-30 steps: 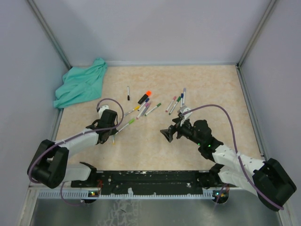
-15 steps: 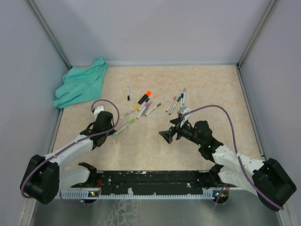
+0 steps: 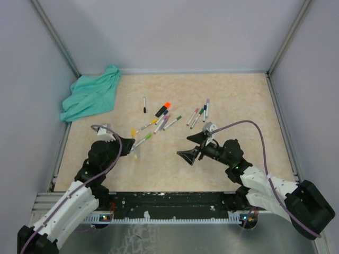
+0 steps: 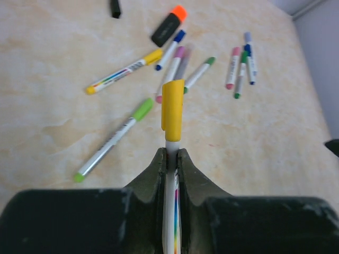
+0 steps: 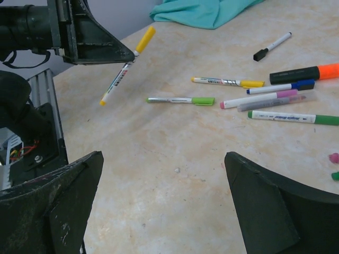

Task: Open the pen caps
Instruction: Pick up the pen from the center of the board.

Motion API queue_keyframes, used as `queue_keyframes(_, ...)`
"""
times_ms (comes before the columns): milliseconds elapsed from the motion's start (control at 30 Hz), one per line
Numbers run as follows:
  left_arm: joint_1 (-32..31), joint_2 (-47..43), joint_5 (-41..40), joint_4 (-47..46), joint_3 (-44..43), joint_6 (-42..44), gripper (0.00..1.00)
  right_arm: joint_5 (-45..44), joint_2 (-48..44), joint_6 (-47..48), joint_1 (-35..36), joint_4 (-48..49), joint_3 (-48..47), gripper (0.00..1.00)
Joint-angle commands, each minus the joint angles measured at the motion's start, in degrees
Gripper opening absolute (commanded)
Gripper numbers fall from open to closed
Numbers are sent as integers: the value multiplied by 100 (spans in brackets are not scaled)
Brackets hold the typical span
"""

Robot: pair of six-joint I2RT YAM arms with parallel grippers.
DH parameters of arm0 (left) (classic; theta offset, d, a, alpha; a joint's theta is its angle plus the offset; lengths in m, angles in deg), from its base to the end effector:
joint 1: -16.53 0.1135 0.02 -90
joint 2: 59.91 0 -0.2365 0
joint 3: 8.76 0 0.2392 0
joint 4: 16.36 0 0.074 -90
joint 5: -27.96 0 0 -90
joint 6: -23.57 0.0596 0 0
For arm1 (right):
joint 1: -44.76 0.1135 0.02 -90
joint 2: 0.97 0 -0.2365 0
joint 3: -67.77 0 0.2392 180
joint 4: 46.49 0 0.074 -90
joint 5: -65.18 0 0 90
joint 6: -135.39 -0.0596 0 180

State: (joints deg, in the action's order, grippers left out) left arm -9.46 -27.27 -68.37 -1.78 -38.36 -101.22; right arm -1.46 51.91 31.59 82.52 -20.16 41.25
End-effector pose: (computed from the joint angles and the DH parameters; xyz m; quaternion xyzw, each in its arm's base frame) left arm 0.1707 -0.0759 0.1880 -0.0943 0.8010 -0.2598 0.5311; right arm 0.1597 0.1536 0.1958 -0.2838 0.6479 0.4300 0.5611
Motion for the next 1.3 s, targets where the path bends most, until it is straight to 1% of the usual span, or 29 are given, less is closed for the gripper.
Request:
queue_keyframes(0, -23, -429, 1315, -935, 329, -335, 0, 438, 322, -442, 47, 1256, 103, 98)
queue_keyframes(167, -73, -893, 1792, -1601, 597, -711, 0, 748, 731, -804, 51, 1811, 101, 97)
queue_keyframes(267, -117, -1062, 2026, -1933, 669, -899, 0, 844, 832, -949, 72, 1881, 90, 97)
queue_keyframes(367, -182, -1236, 2244, -1925, 605, -931, 0, 832, 887, -841, 215, 1737, 47, 96)
queue_keyframes(433, -207, -1456, 2345, -1749, 520, -864, 0, 823, 806, -792, 294, 1430, -46, 96)
queue_keyframes(500, -220, -1776, 2387, -1326, 409, -766, 0, 820, 535, -793, 359, 922, -165, 95)
queue_keyframes(633, -221, -2333, 2472, -743, 269, -603, 0, 357, -531, -509, 635, -552, -266, 95)
queue_keyframes(667, -216, -2447, 2491, -661, 287, -600, 0, 254, -794, -507, 667, -772, -210, 95)
queue_keyframes(767, -213, -2663, 2542, -640, 447, -678, 0, 168, -1430, -632, 679, -1140, 11, 95)
queue_keyframes(867, -213, -2676, 2645, -636, 505, -650, 0, 126, -1686, -638, 680, -1332, 131, 95)
queue_keyframes(967, -214, -2690, 2759, -571, 487, -584, 0, 133, -1611, -615, 680, -1216, 258, 95)
queue_keyframes(1167, -221, -2858, 2920, -593, 619, -596, 0, 258, -1058, -606, 689, -341, 697, 95)
queue_keyframes(1267, -214, -2965, 2976, -745, 823, -669, 0, 312, -841, -616, 690, -149, 725, 95)
